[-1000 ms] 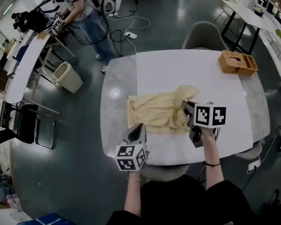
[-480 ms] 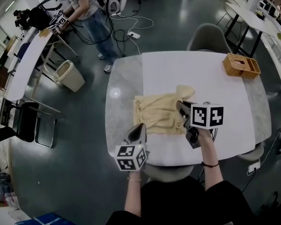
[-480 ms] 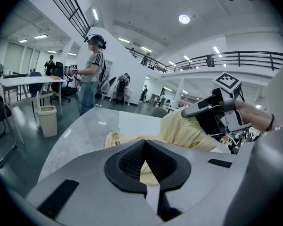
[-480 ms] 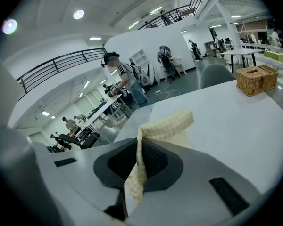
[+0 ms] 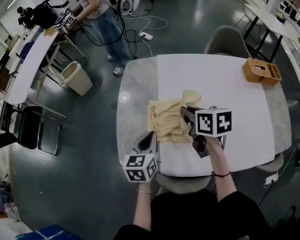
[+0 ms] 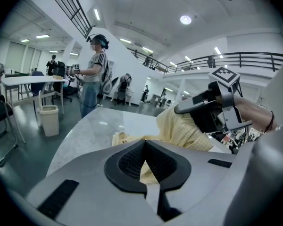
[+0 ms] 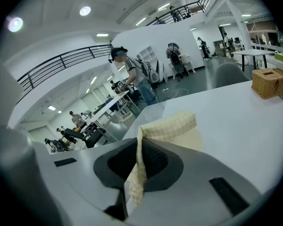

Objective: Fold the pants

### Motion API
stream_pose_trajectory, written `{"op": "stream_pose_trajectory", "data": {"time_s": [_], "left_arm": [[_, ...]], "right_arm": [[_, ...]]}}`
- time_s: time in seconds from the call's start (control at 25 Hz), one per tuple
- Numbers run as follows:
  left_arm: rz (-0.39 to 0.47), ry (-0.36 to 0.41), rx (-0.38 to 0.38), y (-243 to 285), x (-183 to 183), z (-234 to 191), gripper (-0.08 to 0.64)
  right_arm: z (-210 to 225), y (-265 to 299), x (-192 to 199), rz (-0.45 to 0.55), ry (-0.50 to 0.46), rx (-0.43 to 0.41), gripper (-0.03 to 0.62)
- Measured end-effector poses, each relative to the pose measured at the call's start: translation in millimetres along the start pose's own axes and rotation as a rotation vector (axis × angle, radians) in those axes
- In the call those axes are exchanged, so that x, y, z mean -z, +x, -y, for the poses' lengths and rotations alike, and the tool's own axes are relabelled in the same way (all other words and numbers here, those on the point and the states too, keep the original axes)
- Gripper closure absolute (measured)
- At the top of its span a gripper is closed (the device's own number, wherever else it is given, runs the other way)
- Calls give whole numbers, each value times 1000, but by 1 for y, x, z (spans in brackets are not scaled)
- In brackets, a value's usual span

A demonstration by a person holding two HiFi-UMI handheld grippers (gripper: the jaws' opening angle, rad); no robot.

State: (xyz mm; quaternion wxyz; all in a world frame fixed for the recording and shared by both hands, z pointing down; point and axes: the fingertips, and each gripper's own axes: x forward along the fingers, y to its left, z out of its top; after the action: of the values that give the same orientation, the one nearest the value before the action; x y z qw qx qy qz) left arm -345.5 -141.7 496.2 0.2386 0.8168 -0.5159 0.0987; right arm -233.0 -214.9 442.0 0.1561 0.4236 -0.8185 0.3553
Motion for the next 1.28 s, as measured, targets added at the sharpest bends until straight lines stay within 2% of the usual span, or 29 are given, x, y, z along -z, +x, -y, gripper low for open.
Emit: {"op": "stream_pose_trajectory", "data": {"time_s": [0.52, 0.84, 1.28], "left_arm": [[-17, -21, -8, -6, 7, -20, 546], [-27, -47, -26, -11, 14, -35, 546], [-40, -78, -41, -14, 24, -47, 546]], "right_arm": [[-29, 62, 23, -100, -32, -26, 561], [-32, 102, 46, -175, -45, 0, 561], [-27, 133, 65, -230, -24, 48, 561]]}}
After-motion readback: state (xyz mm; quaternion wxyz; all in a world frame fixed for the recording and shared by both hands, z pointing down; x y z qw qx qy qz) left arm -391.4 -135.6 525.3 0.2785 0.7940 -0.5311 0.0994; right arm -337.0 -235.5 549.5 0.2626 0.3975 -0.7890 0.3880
